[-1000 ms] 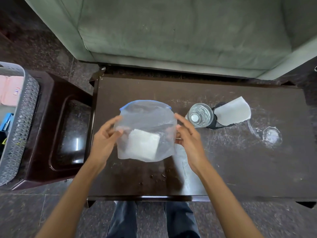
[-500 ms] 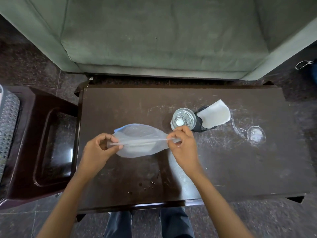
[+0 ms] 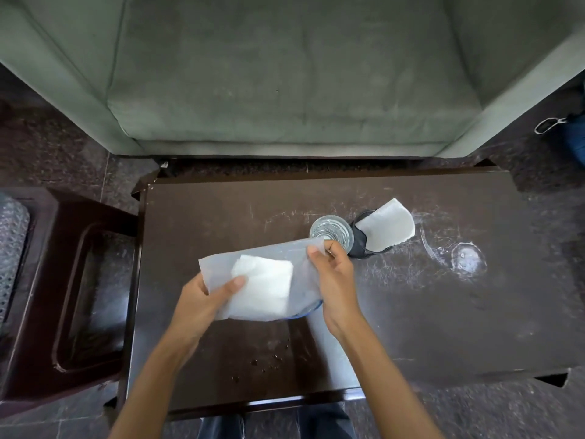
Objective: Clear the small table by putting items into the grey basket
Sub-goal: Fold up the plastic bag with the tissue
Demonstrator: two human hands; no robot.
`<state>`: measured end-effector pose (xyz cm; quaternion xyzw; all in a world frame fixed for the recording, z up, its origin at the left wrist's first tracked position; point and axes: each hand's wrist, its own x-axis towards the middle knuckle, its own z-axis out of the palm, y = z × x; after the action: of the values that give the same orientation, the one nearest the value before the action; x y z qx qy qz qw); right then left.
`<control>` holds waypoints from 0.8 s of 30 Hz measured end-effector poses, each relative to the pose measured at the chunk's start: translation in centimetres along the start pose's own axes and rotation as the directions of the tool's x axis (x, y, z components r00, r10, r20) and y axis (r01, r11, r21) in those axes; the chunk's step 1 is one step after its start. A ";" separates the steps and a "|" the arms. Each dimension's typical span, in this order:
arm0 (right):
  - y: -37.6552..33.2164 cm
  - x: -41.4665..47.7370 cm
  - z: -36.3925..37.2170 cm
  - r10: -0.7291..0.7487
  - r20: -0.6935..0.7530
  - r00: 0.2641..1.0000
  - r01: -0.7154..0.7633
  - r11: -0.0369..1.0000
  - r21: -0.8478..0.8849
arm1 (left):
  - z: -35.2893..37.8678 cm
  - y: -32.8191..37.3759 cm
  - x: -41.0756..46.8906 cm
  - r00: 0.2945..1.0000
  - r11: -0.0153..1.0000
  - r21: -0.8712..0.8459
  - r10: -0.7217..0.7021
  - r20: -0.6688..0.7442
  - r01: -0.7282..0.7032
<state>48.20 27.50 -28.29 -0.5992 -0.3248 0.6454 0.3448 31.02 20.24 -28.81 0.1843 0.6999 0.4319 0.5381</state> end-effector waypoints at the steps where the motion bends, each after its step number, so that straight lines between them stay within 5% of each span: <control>1: -0.2 0.1 0.0 0.009 0.044 0.999 -0.010 1.000 0.018 | 0.0 0.1 0.2 0.999 1.000 0.003 0.016 -0.051 -0.016; 5: -0.7 0.3 -0.4 0.126 0.290 0.949 -0.132 0.991 0.002 | -0.4 0.2 0.6 0.991 0.998 -0.021 0.060 -0.116 -0.063; 12: -0.5 1.0 -0.3 0.071 0.244 0.967 -0.056 0.996 -0.067 | -3.0 1.5 0.6 0.989 1.000 0.010 -0.029 0.147 0.027; 16: -2.2 0.5 1.4 -0.041 0.286 0.957 0.168 0.885 -0.435 | -5.1 2.0 1.3 0.986 0.998 0.051 0.020 0.165 -0.029; 18: -4.0 0.3 3.2 -0.169 0.408 0.897 0.417 0.629 -0.656 | -6.6 2.7 1.4 0.977 0.995 0.076 0.044 0.209 -0.061; 20: -5.9 0.3 6.3 -0.035 0.606 0.794 0.574 0.371 -0.730 | -8.5 3.5 1.5 0.960 0.991 0.110 0.046 0.276 -0.079; 22: -7.0 0.8 10.0 0.241 0.694 0.679 0.591 0.382 -0.711 | -10.3 4.5 1.6 0.944 0.986 0.136 0.042 0.327 -0.092; 24: -7.1 1.4 13.2 0.365 0.732 0.576 0.559 0.478 -0.678 | -12.4 5.4 1.6 0.942 0.983 0.151 0.053 0.332 -0.109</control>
<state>35.32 32.48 -22.22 -0.2957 -0.7607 0.5560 -0.1576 17.98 19.37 -24.81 0.3265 0.6266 0.3569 0.6110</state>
